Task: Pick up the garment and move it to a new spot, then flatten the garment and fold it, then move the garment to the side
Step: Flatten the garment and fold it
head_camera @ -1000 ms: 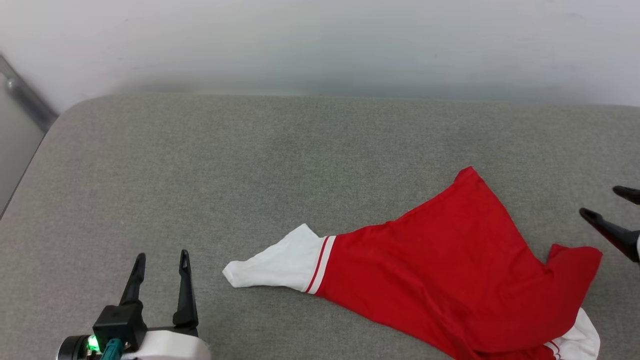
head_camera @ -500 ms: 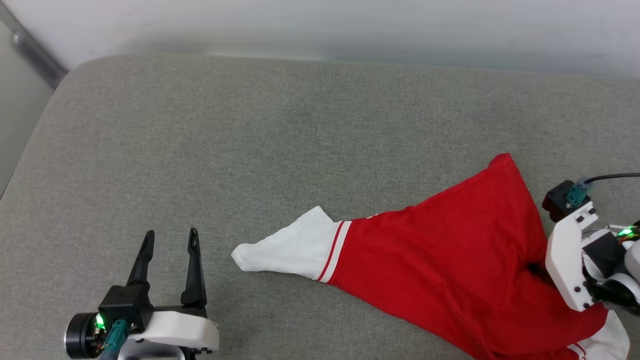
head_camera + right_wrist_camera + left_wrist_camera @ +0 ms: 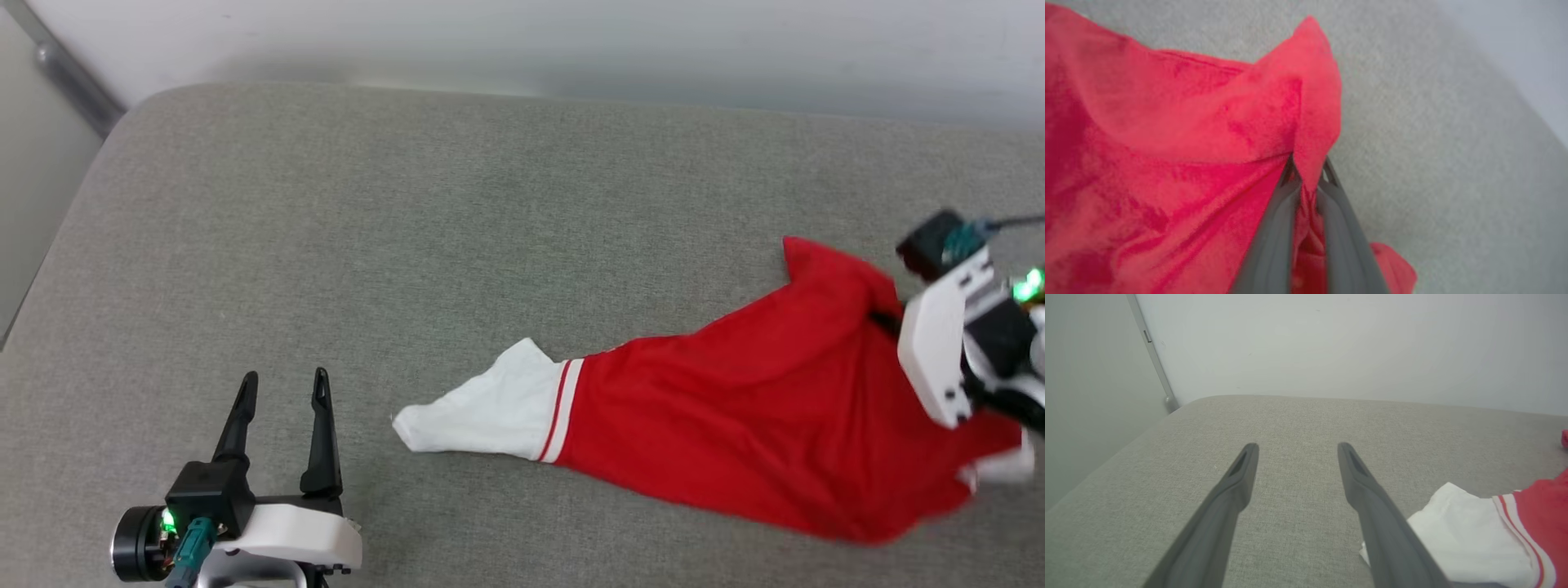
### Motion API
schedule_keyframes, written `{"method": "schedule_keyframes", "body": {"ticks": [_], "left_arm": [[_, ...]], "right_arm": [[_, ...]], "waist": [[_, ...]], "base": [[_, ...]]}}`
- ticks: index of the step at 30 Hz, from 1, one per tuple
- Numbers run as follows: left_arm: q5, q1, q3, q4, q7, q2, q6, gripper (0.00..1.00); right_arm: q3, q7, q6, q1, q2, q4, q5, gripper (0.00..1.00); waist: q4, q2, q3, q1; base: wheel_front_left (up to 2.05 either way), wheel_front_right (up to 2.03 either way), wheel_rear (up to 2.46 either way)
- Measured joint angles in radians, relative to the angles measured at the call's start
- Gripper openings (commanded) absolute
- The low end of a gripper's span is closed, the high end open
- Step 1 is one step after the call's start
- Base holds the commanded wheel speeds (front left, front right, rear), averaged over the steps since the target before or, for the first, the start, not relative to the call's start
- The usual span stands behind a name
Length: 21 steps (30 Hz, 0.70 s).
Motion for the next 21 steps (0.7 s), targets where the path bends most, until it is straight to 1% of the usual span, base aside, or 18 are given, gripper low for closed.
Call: {"method": "schedule_keyframes", "body": {"ticks": [2,4,6,8,12,13,14,15,16,19,20,21], "left_arm": [[-0.003,0.0,-0.003,0.0,0.0,0.0,0.0,1.0],[-0.004,0.0,-0.006,0.0,0.0,0.0,0.0,1.0],[-0.004,0.0,-0.007,-0.002,0.0,0.0,0.001,1.0],[-0.007,0.0,-0.011,-0.003,0.0,0.0,0.004,1.0],[-0.014,-0.011,-0.021,-0.002,0.0,0.0,0.007,1.0],[-0.016,-0.018,-0.026,-0.001,0.0,0.0,0.009,1.0],[-0.016,-0.018,-0.026,-0.001,0.0,0.0,0.009,1.0],[-0.02,-0.02,-0.029,0.001,0.0,0.0,0.009,1.0],[-0.023,-0.025,-0.032,0.003,0.0,0.0,0.011,1.0],[-0.025,-0.025,-0.033,0.006,0.0,0.0,0.018,1.0],[-0.025,-0.025,-0.029,0.007,0.0,0.0,0.018,1.0],[-0.024,-0.025,-0.022,0.008,0.0,0.0,0.018,1.0]], "right_arm": [[0.002,-0.027,0.0,-0.065,-0.002,-0.028,0.004,0.0],[0.014,-0.047,0.0,-0.122,0.017,-0.047,0.007,0.0],[0.035,-0.063,0.0,-0.172,0.055,-0.052,-0.006,0.0],[0.063,-0.069,0.0,-0.214,0.113,-0.041,-0.01,0.0],[0.138,-0.08,0.0,-0.258,0.251,0.045,-0.011,0.0],[0.193,-0.077,0.0,-0.262,0.303,0.102,-0.018,0.0],[0.193,-0.077,0.0,-0.262,0.303,0.102,-0.018,0.0],[0.212,-0.079,0.0,-0.26,0.326,0.133,-0.018,0.0],[0.235,-0.08,0.0,-0.244,0.363,0.18,-0.008,0.0],[0.252,-0.117,0.0,-0.216,0.394,0.234,0.0,0.0],[0.253,-0.135,0.0,-0.216,0.399,0.248,0.002,0.19],[0.255,-0.16,0.0,-0.216,0.403,0.258,0.003,1.0]], "waist": [[0.007,0.0,-0.003,0.0],[0.016,0.0,-0.003,0.0],[0.022,0.0,0.0,0.0],[0.028,0.0,0.007,0.0],[0.04,0.0,0.028,0.0001],[0.047,0.0,0.039,0.0001],[0.047,0.0,0.039,0.0001],[0.051,0.0,0.043,0.0001],[0.056,0.0,0.05,0.0001],[0.058,0.0,0.052,0.0001],[0.055,0.0,0.051,0.0001],[0.051,0.0,0.049,0.0001]], "base": [[0.0,0.0,0.0],[0.0,0.0,0.0],[0.0,0.0,0.0],[0.0,0.0,0.0],[0.0,0.0,0.0],[0.0,0.0,0.0],[0.0,0.0,0.0],[0.0,0.0,0.0],[0.0,0.0,0.0],[0.0,0.0,0.0],[0.0,0.0,0.0],[0.0,0.0,0.0]]}}
